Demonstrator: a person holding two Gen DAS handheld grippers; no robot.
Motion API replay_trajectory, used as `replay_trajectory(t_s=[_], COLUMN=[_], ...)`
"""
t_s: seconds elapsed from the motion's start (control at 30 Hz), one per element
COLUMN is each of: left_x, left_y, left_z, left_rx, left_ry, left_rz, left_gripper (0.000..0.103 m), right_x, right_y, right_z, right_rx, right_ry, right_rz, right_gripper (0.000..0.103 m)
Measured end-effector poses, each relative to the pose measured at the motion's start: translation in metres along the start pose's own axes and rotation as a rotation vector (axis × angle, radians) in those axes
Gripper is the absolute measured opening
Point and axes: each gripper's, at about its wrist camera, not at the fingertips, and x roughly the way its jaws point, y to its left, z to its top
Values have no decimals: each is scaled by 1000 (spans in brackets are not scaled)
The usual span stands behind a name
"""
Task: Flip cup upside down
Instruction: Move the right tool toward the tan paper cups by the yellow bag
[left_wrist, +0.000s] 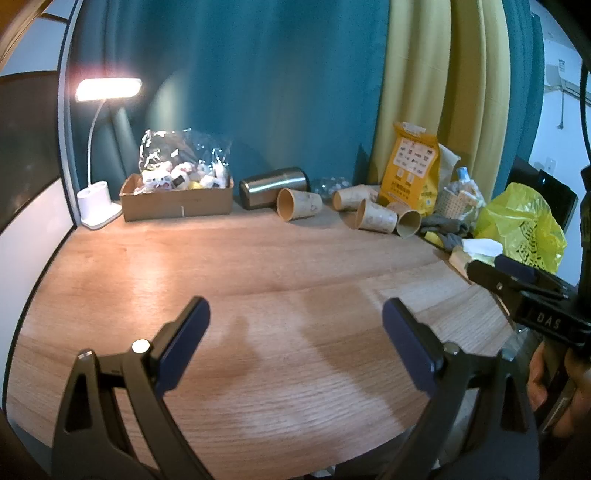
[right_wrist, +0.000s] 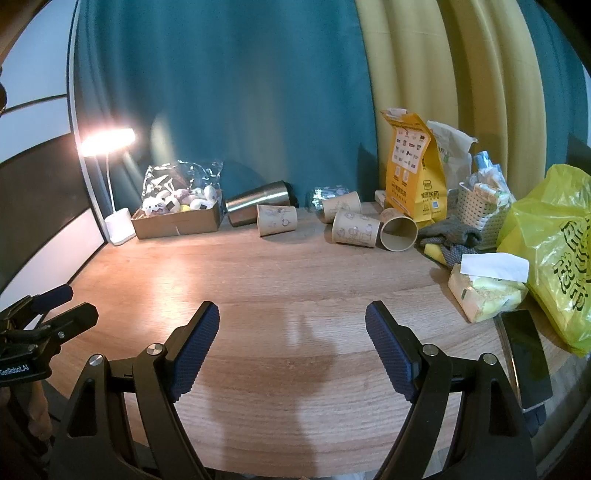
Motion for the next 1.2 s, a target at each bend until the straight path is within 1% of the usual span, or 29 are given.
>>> replay_trajectory(t_s=[0.17,0.27,0.5,0.7,0.8,0.87,0.9,1.03,1.2], left_x=[13,26,81,146,179,206,221,267,323], left_y=[-1,-4,-9,-28,-32,-37,-39,-50,-70], left_z=[4,10,38,74,92,107,116,143,165], left_rx=[9,43,148,327,379,423,446,505,553], left_ry=[30,53,116,145,160,184,196,219,235], left_rz=[-15,-30,-24,-32,-37,-52,-74,-107,-139], left_gripper=[96,96,96,96,96,96,96,96,95], right_x=[7,15,43,77,96,108,115,137,163], right_y=[-5,-13,-51,-87,-104,-115,-120,-139,-157], right_z=[3,6,12,20,25,28,30,39,56], right_rx=[9,17,68,99,114,122,127,142,132], right_ry=[9,18,24,42,53,63,68,88,93], right_rz=[-3,-12,-74,-126,-145,-152,-155,-164,-194], right_gripper=[84,84,84,84,84,84,84,84,84])
